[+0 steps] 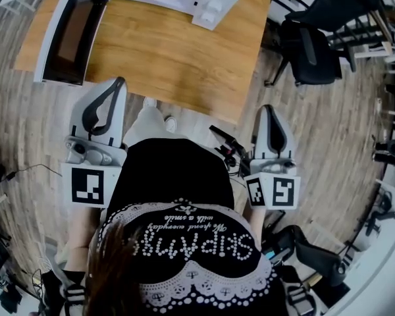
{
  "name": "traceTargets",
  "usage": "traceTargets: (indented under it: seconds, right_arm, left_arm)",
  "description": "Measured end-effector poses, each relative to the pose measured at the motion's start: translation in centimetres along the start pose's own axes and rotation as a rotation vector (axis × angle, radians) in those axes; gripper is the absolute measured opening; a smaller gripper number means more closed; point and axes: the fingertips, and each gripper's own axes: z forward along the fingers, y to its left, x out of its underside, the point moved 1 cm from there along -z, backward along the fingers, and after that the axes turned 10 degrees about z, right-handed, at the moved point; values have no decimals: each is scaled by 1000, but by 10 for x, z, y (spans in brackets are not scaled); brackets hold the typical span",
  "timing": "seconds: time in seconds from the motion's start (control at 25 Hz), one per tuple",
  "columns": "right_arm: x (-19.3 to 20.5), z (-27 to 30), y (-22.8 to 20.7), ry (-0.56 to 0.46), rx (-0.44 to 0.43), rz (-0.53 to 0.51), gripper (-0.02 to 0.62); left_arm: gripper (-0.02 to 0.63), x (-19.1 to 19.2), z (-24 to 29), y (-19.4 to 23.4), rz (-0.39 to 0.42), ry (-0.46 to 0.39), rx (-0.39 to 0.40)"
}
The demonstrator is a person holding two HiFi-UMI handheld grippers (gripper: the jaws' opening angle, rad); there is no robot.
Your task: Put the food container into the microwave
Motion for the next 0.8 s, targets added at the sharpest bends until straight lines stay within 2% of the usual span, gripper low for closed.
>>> traceTargets:
  seconds: [0.2,0.32,0.44,0.6,0.8]
  right_arm:
    - [9,-3,1,17,-3,6,43]
    - [13,-4,0,23,5,18,43]
    - [15,-6,-2,21,12,27,43]
    - [18,-7,-3,20,20,35,43]
    - [21,-7,-3,25,25,39,43]
  left_arm:
    - [25,12,-3,-1,-154,10,-21]
    - [25,13,-5,2,-191,5,-36]
    - [25,11,-5,0,-178,7,-33]
    - [25,10,0,-12,-123,24,19]
    - [25,8,4,-17,-117,18,50]
